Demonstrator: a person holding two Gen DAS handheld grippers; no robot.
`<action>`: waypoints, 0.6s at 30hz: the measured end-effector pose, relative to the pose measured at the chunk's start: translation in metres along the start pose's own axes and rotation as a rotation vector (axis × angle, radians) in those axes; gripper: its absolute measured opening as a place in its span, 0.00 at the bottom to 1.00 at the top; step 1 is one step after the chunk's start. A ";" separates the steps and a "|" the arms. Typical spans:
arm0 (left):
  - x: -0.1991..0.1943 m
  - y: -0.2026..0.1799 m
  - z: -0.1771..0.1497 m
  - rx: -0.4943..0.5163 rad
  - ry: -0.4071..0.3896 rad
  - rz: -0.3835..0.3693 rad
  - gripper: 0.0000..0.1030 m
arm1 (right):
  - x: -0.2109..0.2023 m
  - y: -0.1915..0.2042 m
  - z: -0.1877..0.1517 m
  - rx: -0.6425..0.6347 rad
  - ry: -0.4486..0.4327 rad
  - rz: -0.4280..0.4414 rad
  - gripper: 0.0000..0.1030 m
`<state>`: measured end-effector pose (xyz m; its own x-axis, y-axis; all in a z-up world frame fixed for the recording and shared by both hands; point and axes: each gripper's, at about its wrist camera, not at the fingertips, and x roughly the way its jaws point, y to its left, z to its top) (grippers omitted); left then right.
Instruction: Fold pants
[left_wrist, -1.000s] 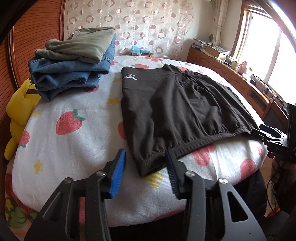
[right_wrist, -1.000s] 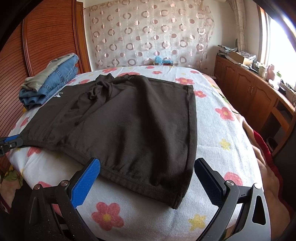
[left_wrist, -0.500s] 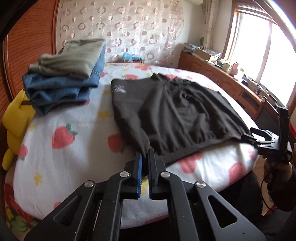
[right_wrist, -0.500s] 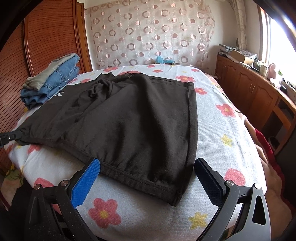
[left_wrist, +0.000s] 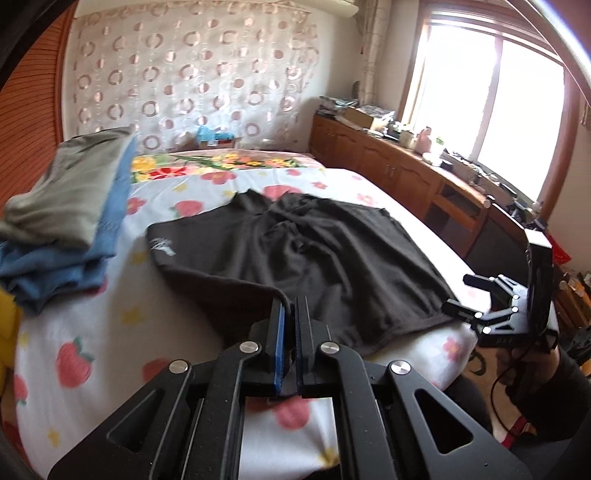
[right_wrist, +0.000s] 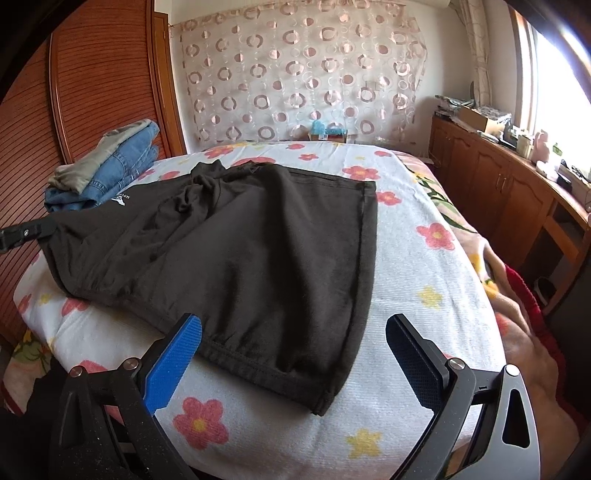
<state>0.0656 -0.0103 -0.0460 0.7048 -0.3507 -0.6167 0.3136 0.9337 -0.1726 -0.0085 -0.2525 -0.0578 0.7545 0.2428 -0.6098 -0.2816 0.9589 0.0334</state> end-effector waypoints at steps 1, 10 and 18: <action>0.002 -0.003 0.004 0.008 0.000 -0.006 0.05 | 0.000 0.000 0.000 -0.001 -0.001 -0.002 0.97; 0.018 -0.038 0.038 0.081 -0.009 -0.077 0.05 | 0.003 0.002 0.000 0.004 -0.002 0.000 0.97; 0.037 -0.063 0.061 0.124 0.002 -0.100 0.05 | 0.000 -0.004 -0.002 0.019 -0.006 -0.003 0.97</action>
<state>0.1103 -0.0862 -0.0112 0.6648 -0.4412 -0.6028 0.4585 0.8781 -0.1371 -0.0090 -0.2564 -0.0591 0.7589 0.2403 -0.6053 -0.2677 0.9624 0.0465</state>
